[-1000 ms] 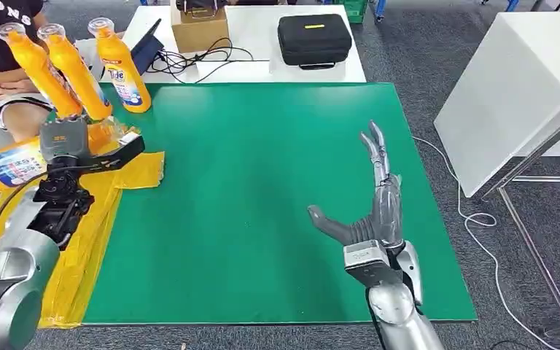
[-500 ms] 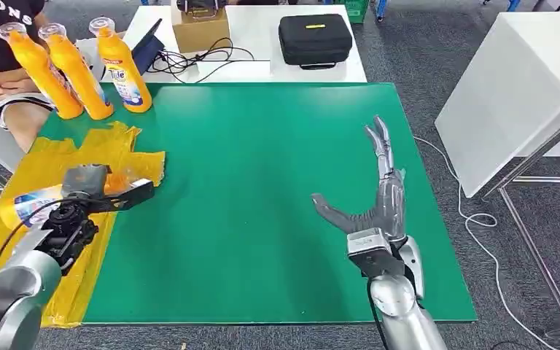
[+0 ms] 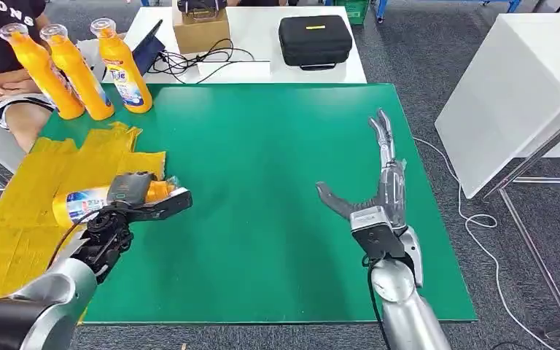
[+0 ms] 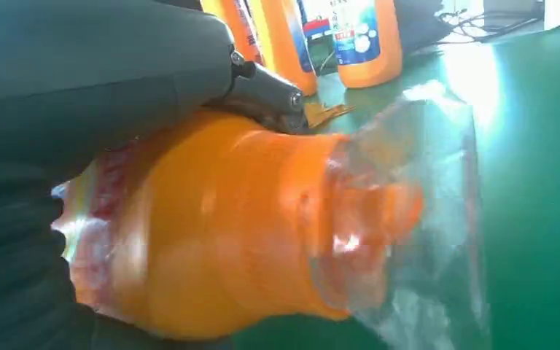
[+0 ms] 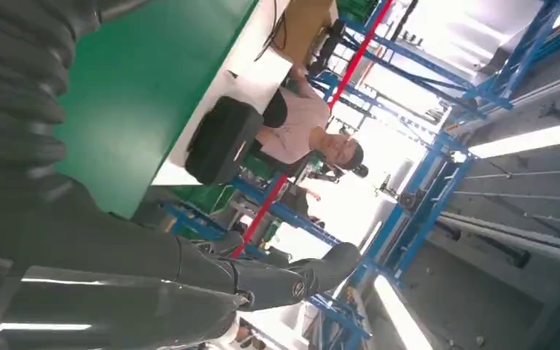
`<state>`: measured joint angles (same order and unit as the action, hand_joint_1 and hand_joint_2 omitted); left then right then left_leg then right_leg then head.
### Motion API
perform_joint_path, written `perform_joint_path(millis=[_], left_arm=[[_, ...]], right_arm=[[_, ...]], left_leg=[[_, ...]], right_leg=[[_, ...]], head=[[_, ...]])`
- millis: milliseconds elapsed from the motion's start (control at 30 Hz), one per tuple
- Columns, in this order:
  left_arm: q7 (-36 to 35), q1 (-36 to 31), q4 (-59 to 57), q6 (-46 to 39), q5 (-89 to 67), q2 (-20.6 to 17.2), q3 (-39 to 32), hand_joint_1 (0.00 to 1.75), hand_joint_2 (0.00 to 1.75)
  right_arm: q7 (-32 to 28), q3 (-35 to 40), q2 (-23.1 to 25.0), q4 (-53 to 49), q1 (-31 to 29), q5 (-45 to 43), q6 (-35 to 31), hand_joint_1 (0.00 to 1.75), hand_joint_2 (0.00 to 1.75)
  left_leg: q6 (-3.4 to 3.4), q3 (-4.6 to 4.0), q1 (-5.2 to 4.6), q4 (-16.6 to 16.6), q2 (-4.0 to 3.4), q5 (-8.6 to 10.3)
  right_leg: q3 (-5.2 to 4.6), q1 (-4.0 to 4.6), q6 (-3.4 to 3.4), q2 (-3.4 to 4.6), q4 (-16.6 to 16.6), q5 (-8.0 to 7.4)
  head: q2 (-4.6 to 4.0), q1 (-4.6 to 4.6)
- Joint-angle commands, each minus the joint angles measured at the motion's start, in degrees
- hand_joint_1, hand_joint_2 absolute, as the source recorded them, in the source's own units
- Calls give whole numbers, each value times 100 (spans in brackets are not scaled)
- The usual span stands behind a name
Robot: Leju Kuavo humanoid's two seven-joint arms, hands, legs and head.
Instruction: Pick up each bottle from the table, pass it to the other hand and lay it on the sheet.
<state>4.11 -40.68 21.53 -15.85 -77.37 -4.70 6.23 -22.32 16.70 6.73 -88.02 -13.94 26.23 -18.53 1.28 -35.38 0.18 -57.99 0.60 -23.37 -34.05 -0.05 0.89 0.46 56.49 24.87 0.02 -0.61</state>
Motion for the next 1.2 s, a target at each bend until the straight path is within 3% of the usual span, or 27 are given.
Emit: perform_joint_path(millis=[33,567,600,867,900,967,1067,1200], left_arm=[[45,-19,-96,-3,465,230,-526,0,0],[-82,-117,106,-342,662,191,-611,0,0],[-85,-132,125,-345,675,185,-613,0,0],[327,56,495,-1052,1171,312,-770,0,0],[323,89,562,-1220,1178,307,-758,0,0],[-46,97,774,-1671,874,235,-578,0,0],[407,75,1345,-1542,1370,275,-657,0,0],[717,515,3588,-197,2680,242,-399,0,0]], right_arm=[[128,-348,65,366,-153,-109,-152,0,175],[76,-372,54,252,-104,-214,-194,0,175],[76,-371,51,251,-103,-215,-199,0,0],[62,-389,33,499,-48,-315,-226,0,0],[36,-397,32,532,-35,-326,-253,0,175],[2,-395,37,530,-4,-327,-306,0,175],[-122,-456,67,464,33,-401,-425,0,175],[-160,-492,57,199,206,-448,-437,0,175]], left_leg=[[-5,29,1,5,-3,-9],[-6,25,7,1,-4,-10],[-5,17,8,0,-2,-7],[-5,26,8,2,1,-10],[-4,27,6,5,-1,-9],[-4,34,6,8,-6,-11],[-5,19,8,1,-7,-9],[-5,5,11,-9,10,-8]], right_leg=[[30,1,2,-5,-7,9],[27,4,2,-7,-4,10],[19,5,1,-7,-4,7],[29,5,3,-12,-7,11],[29,4,3,-9,-9,9],[35,4,3,-5,-12,10],[21,6,2,-5,-5,7],[10,8,2,-20,2,11]], head=[[0,-2],[0,0],[0,0],[0,-2],[0,0],[0,-2],[0,0],[0,0]])
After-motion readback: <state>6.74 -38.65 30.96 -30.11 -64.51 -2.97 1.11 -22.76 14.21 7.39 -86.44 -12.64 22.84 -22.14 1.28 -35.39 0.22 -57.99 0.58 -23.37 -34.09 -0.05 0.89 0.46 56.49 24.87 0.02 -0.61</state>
